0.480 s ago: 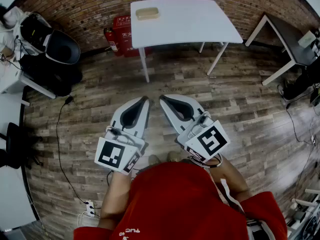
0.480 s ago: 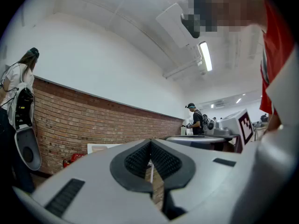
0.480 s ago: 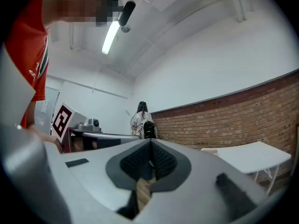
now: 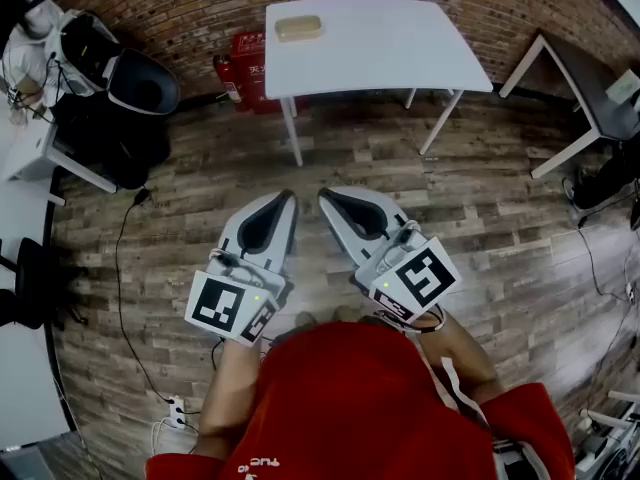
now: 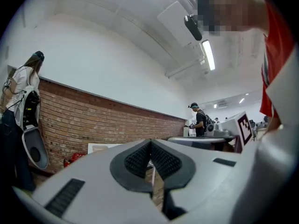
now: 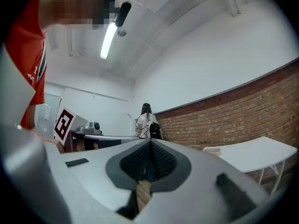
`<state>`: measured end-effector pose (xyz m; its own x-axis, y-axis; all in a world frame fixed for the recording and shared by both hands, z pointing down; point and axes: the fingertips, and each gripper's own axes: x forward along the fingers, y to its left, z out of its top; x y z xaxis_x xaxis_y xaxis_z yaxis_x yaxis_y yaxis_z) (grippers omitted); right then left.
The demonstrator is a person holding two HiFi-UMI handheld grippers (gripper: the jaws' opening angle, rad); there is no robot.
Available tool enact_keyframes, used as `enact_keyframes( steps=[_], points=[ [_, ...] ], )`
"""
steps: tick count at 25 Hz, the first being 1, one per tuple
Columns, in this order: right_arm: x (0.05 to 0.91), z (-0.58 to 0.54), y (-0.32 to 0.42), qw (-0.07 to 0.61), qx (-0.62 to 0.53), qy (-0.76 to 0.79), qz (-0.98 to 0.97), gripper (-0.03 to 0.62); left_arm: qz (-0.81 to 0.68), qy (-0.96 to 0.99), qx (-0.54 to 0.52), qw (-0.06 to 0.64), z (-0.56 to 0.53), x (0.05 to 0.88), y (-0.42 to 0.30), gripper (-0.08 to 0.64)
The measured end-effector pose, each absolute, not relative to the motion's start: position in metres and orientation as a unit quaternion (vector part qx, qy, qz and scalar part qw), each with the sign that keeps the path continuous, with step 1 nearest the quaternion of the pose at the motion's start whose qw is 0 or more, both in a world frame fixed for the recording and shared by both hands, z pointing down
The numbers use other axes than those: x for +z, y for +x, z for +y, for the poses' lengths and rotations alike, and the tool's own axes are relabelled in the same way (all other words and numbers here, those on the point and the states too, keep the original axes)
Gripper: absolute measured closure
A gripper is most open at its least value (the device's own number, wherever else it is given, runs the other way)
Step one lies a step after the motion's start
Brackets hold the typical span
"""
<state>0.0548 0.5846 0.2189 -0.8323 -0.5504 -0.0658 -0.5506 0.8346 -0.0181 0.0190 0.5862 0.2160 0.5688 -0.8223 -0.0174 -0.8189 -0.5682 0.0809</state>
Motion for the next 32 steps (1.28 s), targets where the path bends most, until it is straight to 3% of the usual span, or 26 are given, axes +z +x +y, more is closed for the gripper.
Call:
enact_keyframes(
  steps=[16, 32],
  points=[
    [0.239, 0.512, 0.102, 0.034, -0.021, -0.281, 0.959, 0.561, -0.474, 0.879, -0.036, 0.044, 0.522, 0.226, 0.05, 0.546],
    [0.245, 0.353, 0.041, 0.024, -0.015, -0.295, 0.955, 0.561, -0.455, 0.89, -0.031, 0.028, 0.354, 0.239, -0.019, 0.546]
  ],
)
